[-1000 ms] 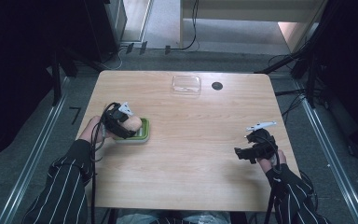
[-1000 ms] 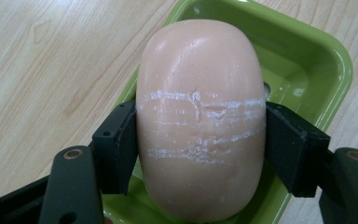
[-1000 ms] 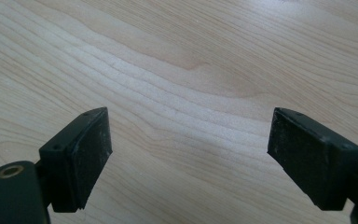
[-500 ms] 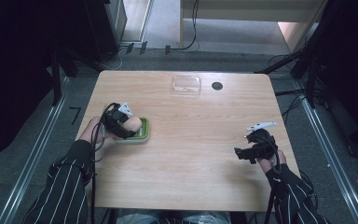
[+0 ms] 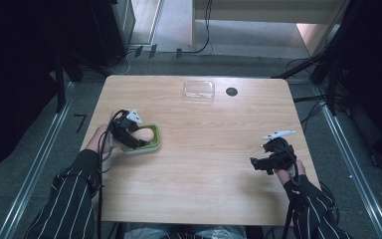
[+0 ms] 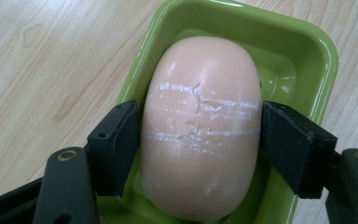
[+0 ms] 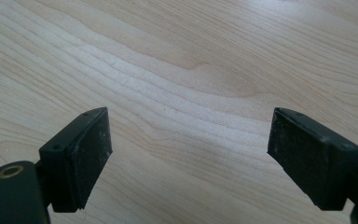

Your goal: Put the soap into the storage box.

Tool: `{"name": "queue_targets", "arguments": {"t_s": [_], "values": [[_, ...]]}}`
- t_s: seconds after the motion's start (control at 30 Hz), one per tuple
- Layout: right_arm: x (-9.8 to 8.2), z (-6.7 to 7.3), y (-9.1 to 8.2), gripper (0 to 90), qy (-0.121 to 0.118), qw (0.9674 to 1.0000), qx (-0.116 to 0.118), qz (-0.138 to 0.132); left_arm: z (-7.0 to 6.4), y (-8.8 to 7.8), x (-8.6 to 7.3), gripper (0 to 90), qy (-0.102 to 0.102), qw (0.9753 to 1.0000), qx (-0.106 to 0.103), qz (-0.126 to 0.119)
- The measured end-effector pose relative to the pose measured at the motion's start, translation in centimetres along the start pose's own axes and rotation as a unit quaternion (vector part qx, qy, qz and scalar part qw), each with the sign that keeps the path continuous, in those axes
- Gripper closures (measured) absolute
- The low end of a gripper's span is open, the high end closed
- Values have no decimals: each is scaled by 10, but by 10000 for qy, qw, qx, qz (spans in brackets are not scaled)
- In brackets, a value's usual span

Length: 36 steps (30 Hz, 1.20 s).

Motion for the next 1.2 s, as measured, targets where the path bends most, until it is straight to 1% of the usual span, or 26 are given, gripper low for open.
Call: {"name": "queue_targets", "arguments": {"t_s": [0.07,0.2,0.27,0.33,0.37,0.4,0.43,0.5,0.53,0.63,0.67,0.7,0.73,0.77,0.9,0.93,0.97,1.0,1.03,1.07,1.1,1.2], "values": [[0,0,0,141,3,10000,-4,-3,1,-1,-1,305,5,10000,-5,18],[0,0,0,141,4,10000,-3,-6,2,-2,0,282,-15,10000,23,-21],[0,0,0,141,14,10000,-9,-8,2,-3,1,269,-51,10000,22,-18],[1,-1,1,141,-13,10000,4,-8,3,-4,2,248,-88,9999,26,-65],[1,-1,1,141,-17,10000,8,-7,3,-5,2,235,-108,9999,42,-74],[1,-1,2,141,-9,10000,18,0,4,-7,2,203,-155,9998,88,-67],[1,-1,2,141,-9,10000,18,0,4,-7,2,190,-155,9998,88,-67],[1,-1,2,141,-10,10000,24,-6,6,-10,3,176,-159,9997,166,-57],[1,-1,2,141,-18,10000,32,-6,6,-11,3,157,-158,9997,157,-75],[1,0,1,141,-10,10000,35,-22,6,-13,4,141,-202,9994,235,-132],[1,0,0,141,-25,10000,30,-25,6,-14,5,136,-206,9994,218,-167],[1,0,0,141,-25,10000,30,-25,6,-15,6,136,-219,9993,242,-183],[2,1,-1,141,-16,10000,23,-38,4,-17,7,112,-258,9991,241,-219],[2,1,-1,141,-16,10000,23,-38,4,-17,7,106,-258,9991,241,-219],[1,4,-2,141,-63,10000,31,-29,1,-21,7,86,-220,9993,259,-183],[0,3,-3,141,-80,10000,42,-28,0,-22,7,86,-213,9992,302,-166],[-1,2,-4,141,-54,10000,13,-36,-1,-23,8,81,-218,9992,279,-194],[-1,1,-5,141,-32,10000,14,-42,-2,-24,9,77,-233,9991,283,-203],[-2,0,-5,141,-7,10000,6,-44,-3,-25,11,76,-229,9990,331,-216],[-3,-1,-6,141,-10,10000,-6,-45,-4,-26,12,75,-226,9990,315,-240],[-3,-1,-7,141,16,10000,-10,-45,-5,-27,13,74,-248,9988,337,-246],[-2,0,-8,141,16,10000,-7,-83,-10,-29,15,64,-220,9988,337,-265]]}}
Point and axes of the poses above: each handheld gripper's, and its own axes: y roughly forward along the jaws, x roughly out of its top, z roughly to its left, the point moved 10 cm from there along y, roughly forward along the jaws, and after that the axes turned 15 degrees about -z, right-handed, at the moved point
